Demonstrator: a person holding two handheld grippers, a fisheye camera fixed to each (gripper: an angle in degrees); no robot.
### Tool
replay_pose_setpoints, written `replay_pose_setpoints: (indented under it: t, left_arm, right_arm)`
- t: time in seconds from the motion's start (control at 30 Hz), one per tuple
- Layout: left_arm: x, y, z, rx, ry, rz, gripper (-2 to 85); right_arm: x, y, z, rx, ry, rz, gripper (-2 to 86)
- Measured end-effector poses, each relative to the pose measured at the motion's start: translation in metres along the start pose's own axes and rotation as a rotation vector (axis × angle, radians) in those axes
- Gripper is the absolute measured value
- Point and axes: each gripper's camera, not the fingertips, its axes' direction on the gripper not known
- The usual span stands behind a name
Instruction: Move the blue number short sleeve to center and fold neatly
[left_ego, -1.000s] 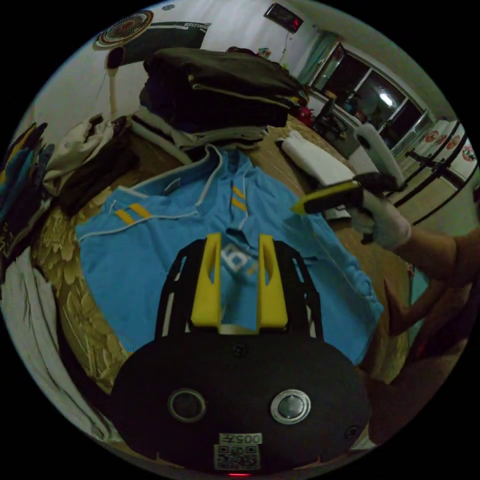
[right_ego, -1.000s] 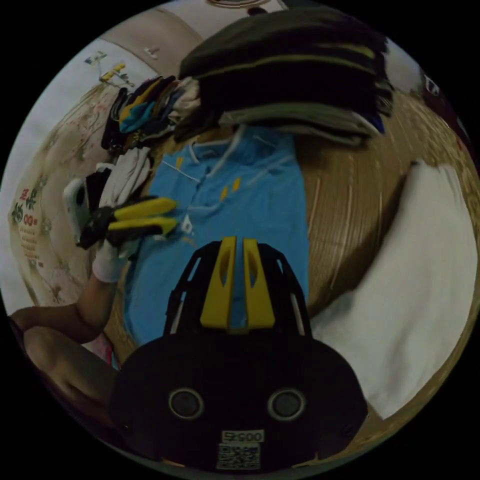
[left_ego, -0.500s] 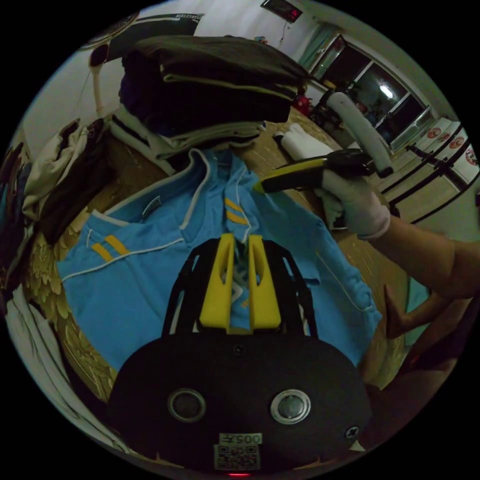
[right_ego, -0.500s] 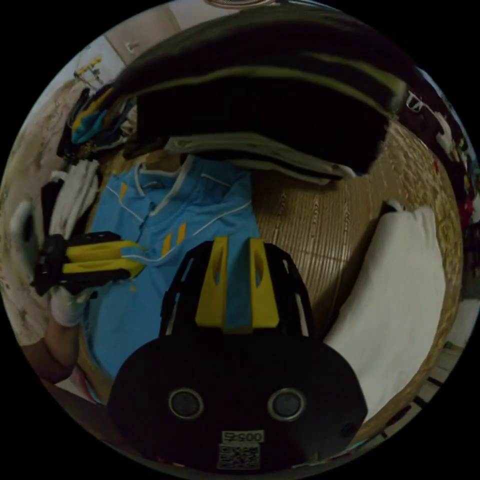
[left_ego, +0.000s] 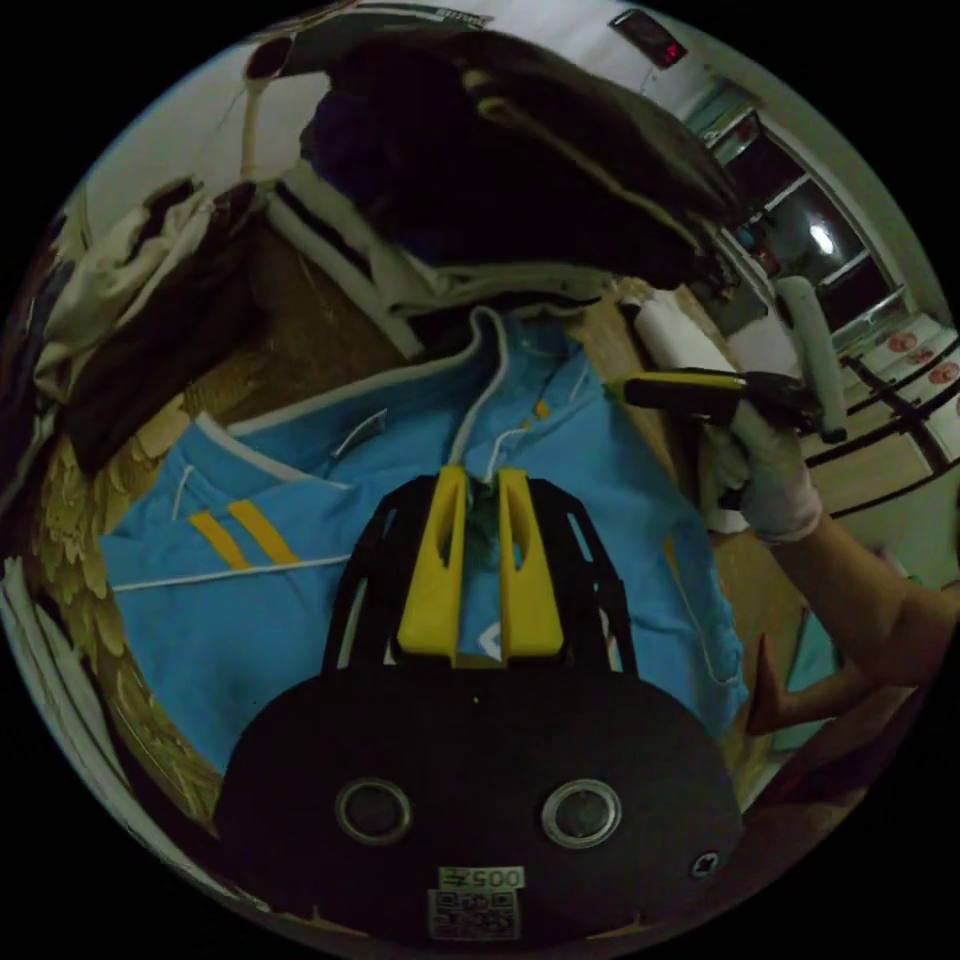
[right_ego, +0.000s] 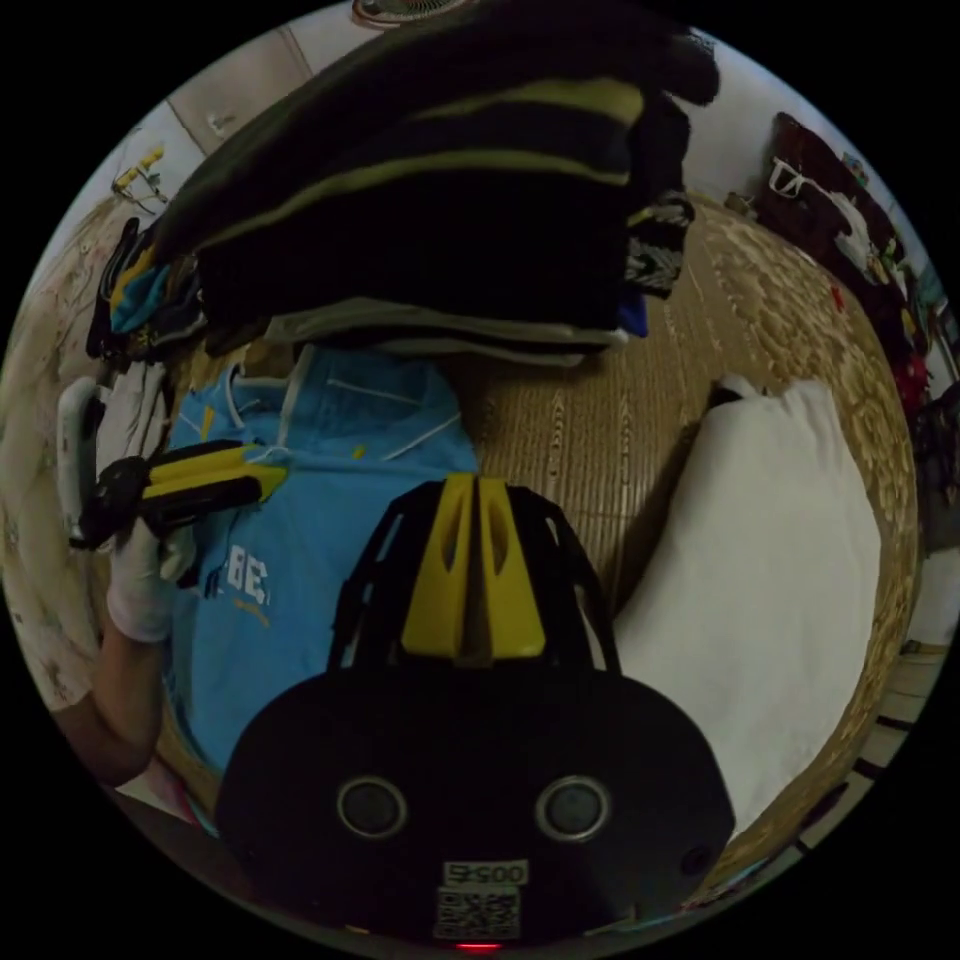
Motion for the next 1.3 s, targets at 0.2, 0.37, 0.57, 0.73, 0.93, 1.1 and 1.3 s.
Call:
replay_pose_setpoints:
  t: [0.2,0.37,0.57,0.73,0.93,1.1,1.3]
  left_arm:
    - [0.035,0.063,-0.043,0.150,-0.054,0.022,2.8]
    - [0.072,0.086,-0.018,0.017,-0.022,0.176,-0.2]
    - [0.080,0.146,-0.039,0.042,-0.051,0.105,-0.6]
    - [0.079,0.242,-0.108,0.185,-0.098,-0.018,-0.6]
    - [0.091,0.358,-0.155,0.001,-0.293,-0.171,-0.6]
    - [0.116,0.457,-0.198,0.023,-0.350,-0.454,-0.6]
    - [0.150,0.556,-0.221,0.073,-0.329,-0.657,0.3]
  right_arm:
    - [0.000,0.021,-0.028,0.163,-0.093,-0.084,-1.0]
    - [0.001,0.022,0.013,-0.015,-0.144,-0.131,-1.0]
    - [0.033,0.044,0.009,-0.035,-0.290,-0.069,-1.0]
    - [0.050,0.086,-0.020,-0.044,-0.337,-0.267,-1.0]
    - [0.050,0.156,-0.016,-0.218,-0.353,-0.582,-0.8]
    - [0.035,0.214,0.003,-0.322,-0.416,-0.808,-0.7]
    - [0.020,0.284,0.020,-0.324,-0.540,-0.971,-0.9]
